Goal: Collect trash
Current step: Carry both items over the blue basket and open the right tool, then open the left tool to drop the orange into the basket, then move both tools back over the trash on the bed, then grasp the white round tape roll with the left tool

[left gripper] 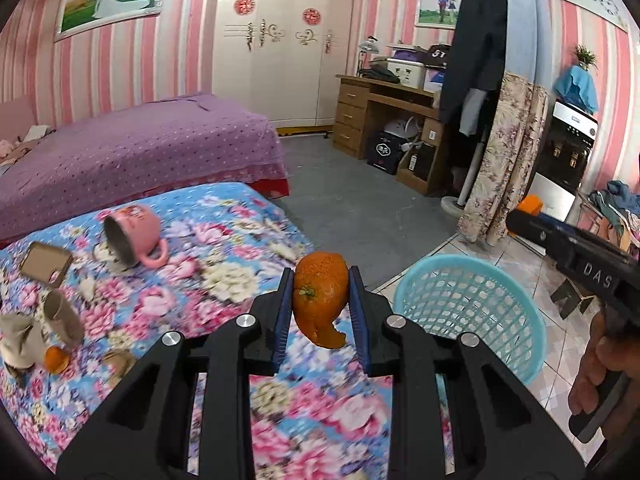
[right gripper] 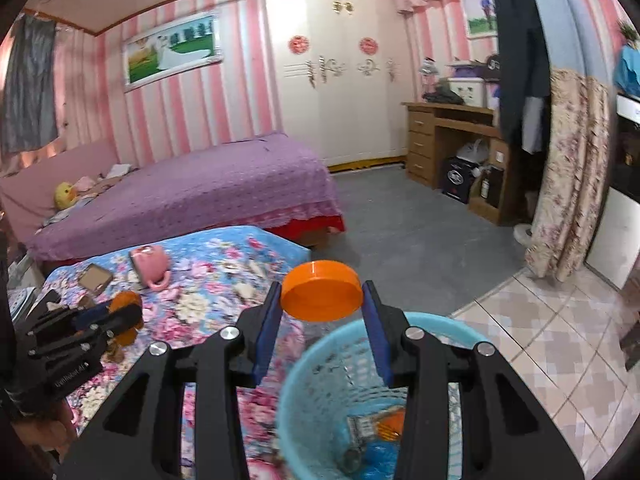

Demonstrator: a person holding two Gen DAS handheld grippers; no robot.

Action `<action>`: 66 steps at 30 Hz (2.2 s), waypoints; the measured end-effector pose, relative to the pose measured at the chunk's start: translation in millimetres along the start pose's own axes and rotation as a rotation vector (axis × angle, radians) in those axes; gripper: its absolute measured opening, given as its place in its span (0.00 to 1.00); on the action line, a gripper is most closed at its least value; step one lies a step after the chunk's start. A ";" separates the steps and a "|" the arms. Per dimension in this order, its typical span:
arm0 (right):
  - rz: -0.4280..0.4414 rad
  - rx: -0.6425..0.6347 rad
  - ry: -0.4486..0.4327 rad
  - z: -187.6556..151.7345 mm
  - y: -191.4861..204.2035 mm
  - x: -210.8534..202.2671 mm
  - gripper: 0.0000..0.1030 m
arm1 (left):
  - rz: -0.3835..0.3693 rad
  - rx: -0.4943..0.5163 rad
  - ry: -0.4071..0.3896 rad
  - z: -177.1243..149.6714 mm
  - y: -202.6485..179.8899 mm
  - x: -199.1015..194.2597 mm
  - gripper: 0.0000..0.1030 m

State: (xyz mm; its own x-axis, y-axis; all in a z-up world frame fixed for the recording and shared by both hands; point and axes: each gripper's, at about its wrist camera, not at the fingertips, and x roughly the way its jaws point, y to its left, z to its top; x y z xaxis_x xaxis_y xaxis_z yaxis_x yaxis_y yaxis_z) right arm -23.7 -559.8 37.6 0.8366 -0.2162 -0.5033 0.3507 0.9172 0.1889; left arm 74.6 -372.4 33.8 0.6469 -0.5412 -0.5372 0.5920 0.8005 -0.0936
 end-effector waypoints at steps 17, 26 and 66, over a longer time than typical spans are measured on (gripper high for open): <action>-0.107 0.104 -0.095 2.5 -43.9 -17.8 0.75 | -0.115 0.032 0.040 6.9 -53.7 41.2 0.25; -0.160 0.203 -0.146 4.5 -69.2 -28.1 0.75 | -0.173 0.088 0.011 16.5 -94.7 41.4 0.67; 0.416 -0.333 0.193 -90.2 340.1 80.7 0.77 | 0.392 -0.266 -0.011 -118.5 335.5 -119.1 0.77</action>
State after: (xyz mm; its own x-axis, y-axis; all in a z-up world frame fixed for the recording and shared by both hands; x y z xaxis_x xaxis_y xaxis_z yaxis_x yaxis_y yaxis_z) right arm 125.2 -235.1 -14.8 0.7728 0.2225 -0.5943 -0.1700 0.9749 0.1438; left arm 139.2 -8.8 -32.9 0.8028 -0.1863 -0.5664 0.1593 0.9824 -0.0974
